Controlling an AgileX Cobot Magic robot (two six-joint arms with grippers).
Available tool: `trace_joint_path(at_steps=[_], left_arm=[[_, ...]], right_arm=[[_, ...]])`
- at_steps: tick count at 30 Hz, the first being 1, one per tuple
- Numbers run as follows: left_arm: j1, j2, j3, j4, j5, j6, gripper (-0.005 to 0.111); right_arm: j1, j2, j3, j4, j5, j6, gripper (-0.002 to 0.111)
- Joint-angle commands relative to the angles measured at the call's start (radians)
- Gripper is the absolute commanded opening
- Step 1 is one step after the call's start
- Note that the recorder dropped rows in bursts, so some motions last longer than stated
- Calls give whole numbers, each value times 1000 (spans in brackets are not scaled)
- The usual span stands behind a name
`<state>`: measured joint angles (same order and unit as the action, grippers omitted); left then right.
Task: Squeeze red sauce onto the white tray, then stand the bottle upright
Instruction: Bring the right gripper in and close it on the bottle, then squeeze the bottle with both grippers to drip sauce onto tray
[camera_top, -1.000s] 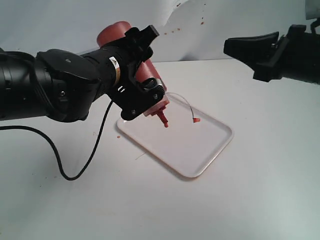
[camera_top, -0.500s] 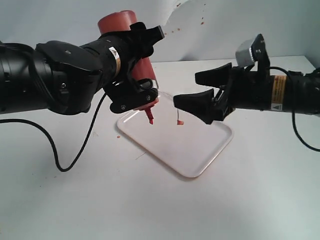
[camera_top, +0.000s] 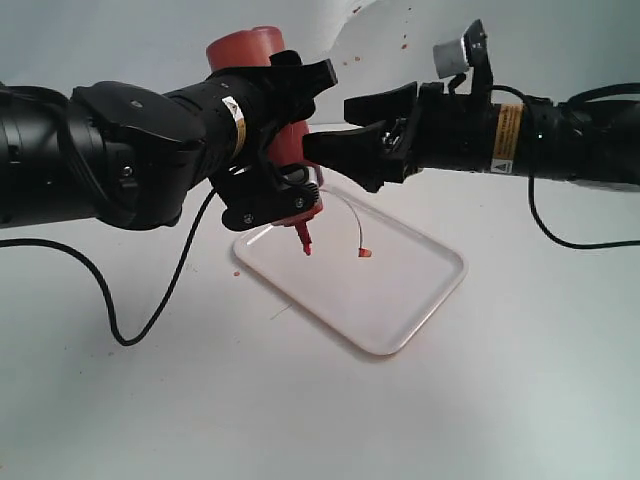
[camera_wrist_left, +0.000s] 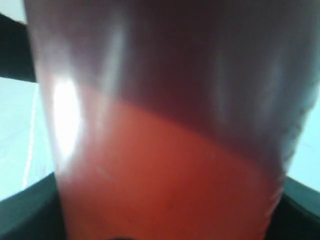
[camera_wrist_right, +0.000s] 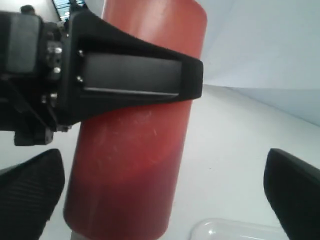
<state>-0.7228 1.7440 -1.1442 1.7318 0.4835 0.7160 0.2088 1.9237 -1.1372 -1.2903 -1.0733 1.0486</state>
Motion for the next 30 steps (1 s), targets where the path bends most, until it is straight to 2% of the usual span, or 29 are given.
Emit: trace_joint_path(at_steps=[1,7,12,21,25,27,30], left_arm=[[-4,-8,-13,13,9,1,0],[-4,-8,-13,13,-19,1,0],[-4,-8,-13,13,-33,1,0],[-4,-8,-13,13,-33,1,0],[-4,-8,-13,13,-35,1,0],[-4,-8,-13,13,-35,1,0],[-4,-8,-13,13,-35,1,0]], right_arm=[[3,82,-142,-206,-70,188,105],[15,131,-203,-243,-138,215,105],[91,131,-203,-245,-31,109,105],[93,131,-203,-194,-61,103,105],[93,131,-203,-164,38,74,104],[93,131,-203,-161,103,74,97],[93,131,-203,-179,128,74,69]])
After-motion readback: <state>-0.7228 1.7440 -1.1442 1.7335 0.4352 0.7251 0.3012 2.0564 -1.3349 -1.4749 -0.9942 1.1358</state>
